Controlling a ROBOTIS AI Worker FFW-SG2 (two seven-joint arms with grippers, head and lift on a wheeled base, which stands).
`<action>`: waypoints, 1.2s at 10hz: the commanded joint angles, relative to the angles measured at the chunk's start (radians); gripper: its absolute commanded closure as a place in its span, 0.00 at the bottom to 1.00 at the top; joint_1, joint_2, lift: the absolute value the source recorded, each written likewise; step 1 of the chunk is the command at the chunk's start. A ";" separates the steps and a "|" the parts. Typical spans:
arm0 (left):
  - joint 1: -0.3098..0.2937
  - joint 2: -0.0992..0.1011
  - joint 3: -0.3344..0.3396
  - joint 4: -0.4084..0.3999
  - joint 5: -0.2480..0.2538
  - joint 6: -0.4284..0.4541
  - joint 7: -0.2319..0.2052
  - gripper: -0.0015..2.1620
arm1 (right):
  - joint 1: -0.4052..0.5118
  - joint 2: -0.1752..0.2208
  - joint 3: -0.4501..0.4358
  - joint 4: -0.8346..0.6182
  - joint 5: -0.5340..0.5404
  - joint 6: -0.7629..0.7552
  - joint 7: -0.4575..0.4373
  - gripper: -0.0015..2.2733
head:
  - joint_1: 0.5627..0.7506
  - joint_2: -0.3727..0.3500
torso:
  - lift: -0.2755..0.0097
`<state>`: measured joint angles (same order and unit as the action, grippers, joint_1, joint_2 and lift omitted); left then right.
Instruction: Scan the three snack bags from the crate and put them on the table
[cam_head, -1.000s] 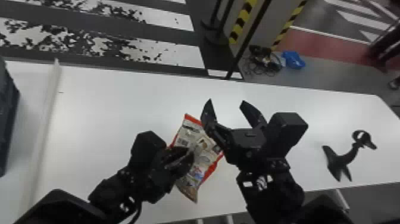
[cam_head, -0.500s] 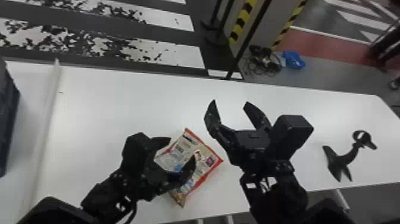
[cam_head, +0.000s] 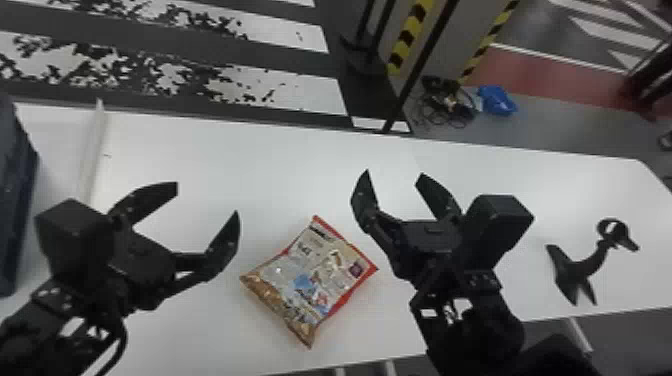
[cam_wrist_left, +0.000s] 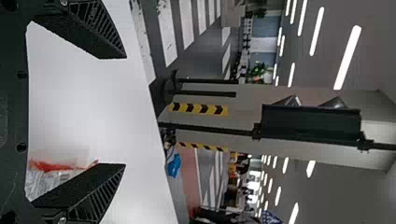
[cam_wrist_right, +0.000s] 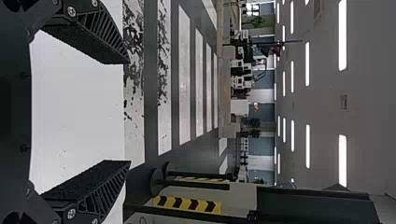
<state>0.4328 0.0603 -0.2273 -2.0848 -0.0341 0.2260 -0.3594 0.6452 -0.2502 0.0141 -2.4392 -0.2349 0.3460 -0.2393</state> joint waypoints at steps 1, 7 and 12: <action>0.037 0.001 0.097 -0.043 0.053 -0.043 0.002 0.02 | -0.004 0.000 0.014 0.019 0.011 0.000 0.000 0.06 | 0.70 0.13 | 0.64; 0.162 -0.010 0.368 -0.186 0.272 -0.095 0.083 0.02 | 0.039 -0.017 0.069 0.095 0.147 0.218 0.221 0.05 | 0.70 0.49 | 0.64; 0.168 -0.008 0.368 -0.169 0.272 -0.116 0.099 0.02 | 0.053 -0.018 0.227 0.091 0.147 0.276 0.221 0.14 | 0.70 0.68 | 0.64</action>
<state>0.6012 0.0505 0.1412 -2.2548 0.2377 0.1122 -0.2613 0.6974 -0.2699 0.2240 -2.3503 -0.0860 0.6215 -0.0176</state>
